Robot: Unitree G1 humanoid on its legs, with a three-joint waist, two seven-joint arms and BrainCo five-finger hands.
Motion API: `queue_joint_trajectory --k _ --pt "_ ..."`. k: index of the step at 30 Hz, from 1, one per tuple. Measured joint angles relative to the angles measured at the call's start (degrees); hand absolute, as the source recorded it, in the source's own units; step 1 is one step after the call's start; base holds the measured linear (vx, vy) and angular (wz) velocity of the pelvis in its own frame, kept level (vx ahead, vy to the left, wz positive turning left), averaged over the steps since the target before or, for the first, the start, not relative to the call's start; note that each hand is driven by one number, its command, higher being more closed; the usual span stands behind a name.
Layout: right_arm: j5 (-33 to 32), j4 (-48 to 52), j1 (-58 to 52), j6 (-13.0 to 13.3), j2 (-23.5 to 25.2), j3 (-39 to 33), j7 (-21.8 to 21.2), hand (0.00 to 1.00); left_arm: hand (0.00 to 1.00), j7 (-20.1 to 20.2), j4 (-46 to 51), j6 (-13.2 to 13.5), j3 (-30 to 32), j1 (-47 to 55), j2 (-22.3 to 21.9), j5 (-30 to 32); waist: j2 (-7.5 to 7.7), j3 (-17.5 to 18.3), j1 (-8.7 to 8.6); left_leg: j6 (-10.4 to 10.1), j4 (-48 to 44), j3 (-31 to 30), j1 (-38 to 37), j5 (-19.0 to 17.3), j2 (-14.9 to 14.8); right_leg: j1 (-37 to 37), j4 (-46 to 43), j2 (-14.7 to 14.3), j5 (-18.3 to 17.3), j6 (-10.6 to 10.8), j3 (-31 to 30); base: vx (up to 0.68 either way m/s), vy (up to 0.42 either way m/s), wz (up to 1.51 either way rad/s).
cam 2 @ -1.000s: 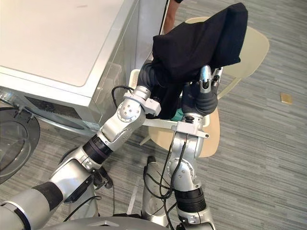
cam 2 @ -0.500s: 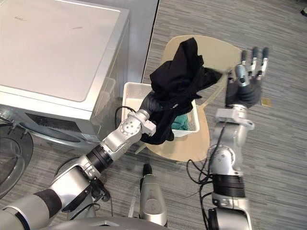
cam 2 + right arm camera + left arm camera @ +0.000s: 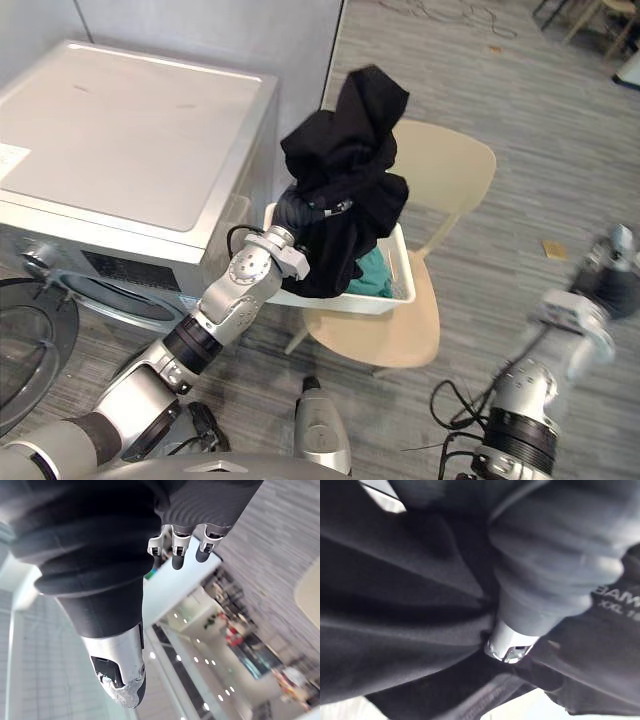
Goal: Pick up the laundry basket with both hands and put the clothes into the washing machine.
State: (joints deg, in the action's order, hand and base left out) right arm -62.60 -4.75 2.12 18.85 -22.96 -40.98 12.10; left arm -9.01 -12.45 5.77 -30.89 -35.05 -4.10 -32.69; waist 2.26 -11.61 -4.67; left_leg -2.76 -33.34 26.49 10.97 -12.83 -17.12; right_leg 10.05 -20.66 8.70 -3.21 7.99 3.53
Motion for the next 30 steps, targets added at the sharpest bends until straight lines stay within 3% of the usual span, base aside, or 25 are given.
queue_joint_trajectory --k 4,5,7,9,10,12,13,16,18,19,20,21,22,23,26,27,30 --pt "1.8 -3.6 -4.7 -0.6 0.1 -5.4 1.3 0.0 1.0 1.4 9.2 1.8 2.3 5.7 1.7 -2.4 -0.97 2.6 0.38 0.2 1.7 -1.0 -0.2 0.3 0.1 -1.0 -1.3 0.0 -1.1 -0.8 1.7 -0.02 -0.045 0.25" --pt "2.3 -5.2 -6.4 -1.1 0.7 -6.7 1.3 0.0 1.0 2.0 11.4 2.1 3.3 7.5 2.6 -3.2 0.12 3.4 0.35 2.1 -0.2 0.6 -0.9 0.5 -0.2 -1.1 0.2 1.3 -0.3 -1.3 2.6 -0.02 0.002 0.08" --pt "3.0 -8.1 -7.8 -2.0 1.1 -7.9 1.0 0.0 1.0 2.3 12.9 2.9 5.9 10.5 3.3 -3.6 -1.44 4.1 -0.01 1.5 -11.7 -2.5 -1.6 -3.0 -3.4 -2.1 -0.5 0.4 0.2 -1.5 3.3 -0.02 0.024 -0.01" --pt "4.2 -10.0 -11.2 -3.7 2.6 -9.2 0.5 0.0 1.0 2.5 13.8 2.9 7.8 12.5 3.6 -4.5 -2.45 4.7 -0.3 0.3 -17.3 -6.9 -3.8 -3.2 -3.5 -2.5 -1.1 0.4 0.3 -1.2 3.8 -0.06 0.129 0.15" --pt "4.4 -11.6 -12.8 -4.9 3.5 -9.5 0.4 0.0 1.0 3.1 14.9 2.9 9.3 13.4 3.9 -4.8 -2.85 4.9 -0.7 -3.0 -16.0 -10.2 -3.2 -4.4 -2.3 -1.8 -1.6 0.4 0.6 -0.8 4.0 -0.09 0.174 0.36" --pt "4.4 -15.8 -13.6 -7.1 5.8 -12.4 -0.3 0.0 1.0 3.3 17.9 3.0 12.0 14.5 7.4 -5.5 -1.53 6.2 -2.45 -5.3 -6.5 -15.8 -3.1 -9.1 3.3 0.4 0.8 1.6 1.5 -0.8 4.4 -0.21 0.212 0.62" --pt "4.5 -18.4 -13.4 -7.8 6.4 -12.7 -1.3 0.0 1.0 3.8 18.7 3.2 14.0 13.3 10.2 -5.7 -0.85 5.6 -2.76 -3.1 -6.2 -16.3 -2.6 -11.8 4.7 1.4 2.6 2.6 3.7 -0.4 4.2 -0.25 0.21 0.32" --pt "4.4 -19.5 -12.7 -10.5 7.4 -11.8 -2.3 0.0 1.0 4.0 18.0 3.3 17.0 13.4 13.9 -7.2 -0.19 5.1 -1.26 -2.3 -7.5 -16.0 0.3 -13.0 4.7 1.3 7.5 1.4 6.0 0.8 2.9 -0.3 0.145 -0.18" --pt "4.5 -20.8 -12.6 -10.7 8.3 -10.5 -3.2 0.0 1.0 4.4 18.2 3.4 16.7 12.5 17.3 -8.6 2.62 4.9 -0.44 -1.6 -3.6 -13.9 -0.1 -12.0 7.8 0.1 14.7 2.5 4.8 -0.5 0.1 -0.16 0.173 -0.04" --pt "4.5 -20.6 -12.3 -10.6 8.4 -10.2 -3.3 0.0 1.0 4.4 18.3 3.4 16.7 12.0 17.7 -8.8 2.77 4.6 -0.32 -1.6 -4.4 -13.7 0.5 -11.5 7.9 0.1 15.7 2.5 4.3 -1.2 -0.1 -0.12 0.113 -0.17" --pt "4.5 -20.0 -11.8 -10.7 8.7 -9.6 -3.3 0.0 1.0 4.4 18.3 3.4 16.9 11.2 17.8 -9.1 2.51 3.8 0.17 -0.1 -5.9 -13.5 1.2 -9.5 7.4 0.1 15.9 2.3 4.1 -1.9 0.3 -0.21 0.151 -0.38" --pt "4.6 -18.7 -11.2 -10.8 10.0 -7.8 -3.3 0.0 1.0 4.3 18.3 3.3 17.0 11.3 18.2 -9.6 2.45 3.1 0.93 2.4 -6.4 -12.2 0.8 -8.8 7.3 0.1 14.7 2.6 0.2 -5.0 1.6 -0.26 0.15 -0.41" --pt "4.6 -18.5 -10.6 -10.7 10.4 -6.5 -3.4 0.0 1.0 4.4 18.4 3.2 16.9 11.2 18.1 -9.9 1.58 2.8 1.23 4.0 -5.6 -11.6 0.8 -8.3 6.3 0.4 13.1 2.7 -2.3 -6.8 3.0 -0.25 0.141 -0.44" --pt "4.6 -18.6 -9.7 -11.3 11.0 -4.7 -3.3 0.0 1.0 4.3 20.1 3.1 17.9 11.1 18.1 -10.0 1.31 2.5 1.37 6.1 -3.7 -9.9 0.6 -7.1 5.7 4.0 4.6 3.2 -1.3 -6.3 5.8 -0.22 0.112 -0.33" --pt "6.7 -17.8 -8.9 -11.6 13.2 -3.4 -3.3 0.0 1.0 3.9 23.8 3.1 19.5 11.1 18.2 -10.0 0.48 1.4 2.61 6.4 2.4 -8.5 -2.0 -2.8 6.5 5.0 -18.0 2.9 -2.2 -5.0 8.0 -0.15 0.111 -0.2" --pt "6.8 -16.4 -9.4 -11.6 14.1 -1.9 -3.4 0.0 1.0 3.9 25.0 3.4 19.6 11.1 18.0 -10.0 0.65 1.5 3.01 6.8 4.8 -8.4 -2.2 -0.9 7.9 3.5 -25.2 2.7 -4.4 -4.0 7.3 -0.12 0.046 0.06" --pt "6.9 -16.5 -9.1 -11.8 15.2 0.8 -4.4 0.0 1.0 4.1 25.7 3.5 20.3 13.3 17.3 -10.4 1.83 2.4 4.35 7.3 10.8 -8.9 -0.7 3.9 11.9 -2.5 -31.2 -0.7 -8.6 0.6 1.7 -0.15 -0.008 0.18"
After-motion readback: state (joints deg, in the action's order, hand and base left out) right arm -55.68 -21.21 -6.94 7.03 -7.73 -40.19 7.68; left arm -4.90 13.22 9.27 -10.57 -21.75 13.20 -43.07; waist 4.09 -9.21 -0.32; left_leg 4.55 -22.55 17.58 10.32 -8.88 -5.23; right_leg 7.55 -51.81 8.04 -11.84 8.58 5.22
